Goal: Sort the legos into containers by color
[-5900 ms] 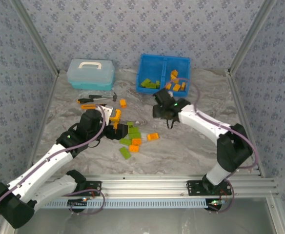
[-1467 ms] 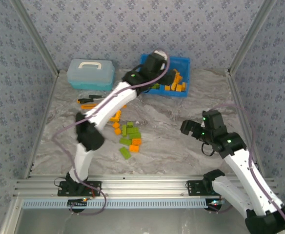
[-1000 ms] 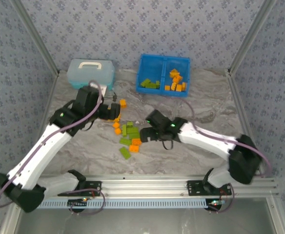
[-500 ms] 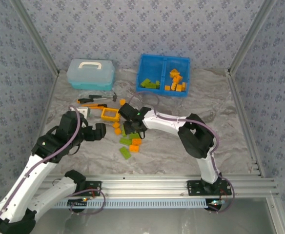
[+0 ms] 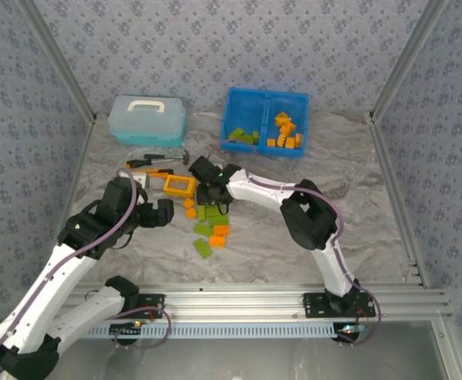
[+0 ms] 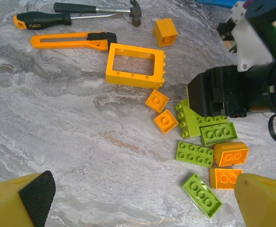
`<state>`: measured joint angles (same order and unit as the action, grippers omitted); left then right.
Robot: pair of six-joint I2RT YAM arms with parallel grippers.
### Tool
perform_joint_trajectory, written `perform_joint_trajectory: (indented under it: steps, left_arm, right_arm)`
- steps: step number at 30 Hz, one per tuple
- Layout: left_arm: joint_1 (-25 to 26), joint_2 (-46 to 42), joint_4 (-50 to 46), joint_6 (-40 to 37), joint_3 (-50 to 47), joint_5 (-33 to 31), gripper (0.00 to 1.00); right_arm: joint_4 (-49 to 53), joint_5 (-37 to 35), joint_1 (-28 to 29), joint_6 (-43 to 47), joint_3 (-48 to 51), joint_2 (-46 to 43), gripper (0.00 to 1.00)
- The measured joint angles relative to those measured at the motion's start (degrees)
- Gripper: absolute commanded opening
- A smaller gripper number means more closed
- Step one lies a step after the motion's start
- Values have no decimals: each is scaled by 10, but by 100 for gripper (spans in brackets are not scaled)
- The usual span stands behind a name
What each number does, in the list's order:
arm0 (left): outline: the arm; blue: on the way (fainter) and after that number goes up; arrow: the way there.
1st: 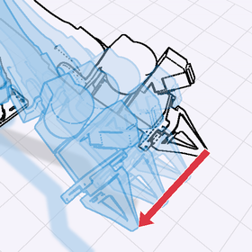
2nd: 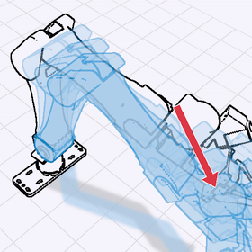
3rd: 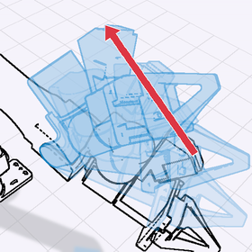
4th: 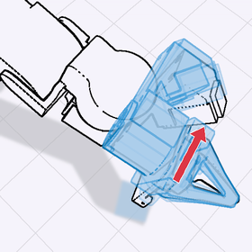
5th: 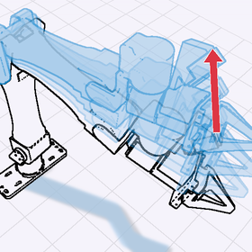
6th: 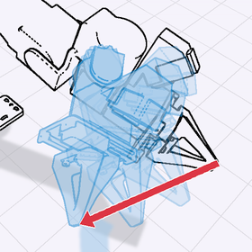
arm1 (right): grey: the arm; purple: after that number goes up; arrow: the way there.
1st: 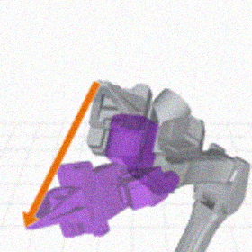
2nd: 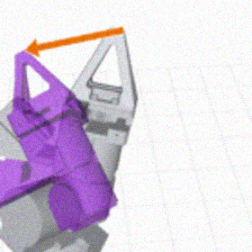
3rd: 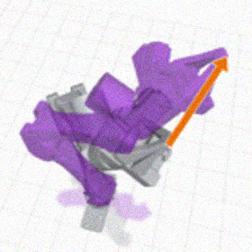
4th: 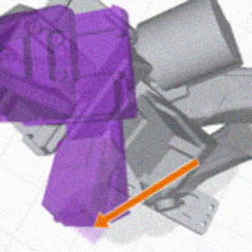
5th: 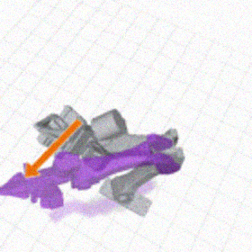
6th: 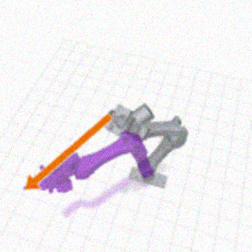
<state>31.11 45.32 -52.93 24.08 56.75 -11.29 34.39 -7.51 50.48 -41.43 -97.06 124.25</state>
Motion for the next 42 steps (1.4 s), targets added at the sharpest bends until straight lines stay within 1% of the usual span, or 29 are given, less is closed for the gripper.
perform_joint_trajectory:
  steps: [12,15,20,24,27,29,31,34,38,40,42]
  left_arm:
    - [0,1,2,0,0,-1,99]
    - [0,1,2,0,0,-2,99]
    - [0,1,2,0,0,-3,99]
    - [0,0,3,0,0,-2,99]
    - [0,-8,8,-1,-2,4,99]
    - [0,-21,16,0,-6,10,99]
    - [0,-32,20,1,-9,16,99]
    - [0,-41,21,10,-13,26,99]
    - [0,-52,19,26,-24,38,99]
    - [0,-56,18,35,-30,43,99]
    - [0,-60,17,42,-36,45,99]
  right_arm:
    - [8,5,-6,-22,-7,15,39]
    - [8,5,-6,-23,-7,14,32]
    - [14,-10,-10,-18,1,1,32]
    - [21,-39,-26,4,18,-58,34]
    - [14,-54,-57,25,-1,-100,34]
    - [4,-64,-89,43,-51,-100,34]
    - [0,-70,-124,57,-123,-74,34]
    - [-3,-73,-170,74,-265,6,34]
    - [14,-72,-212,90,-474,155,36]
    - [16,-67,-223,96,-534,211,36]
    - [14,-60,-230,101,-548,244,38]
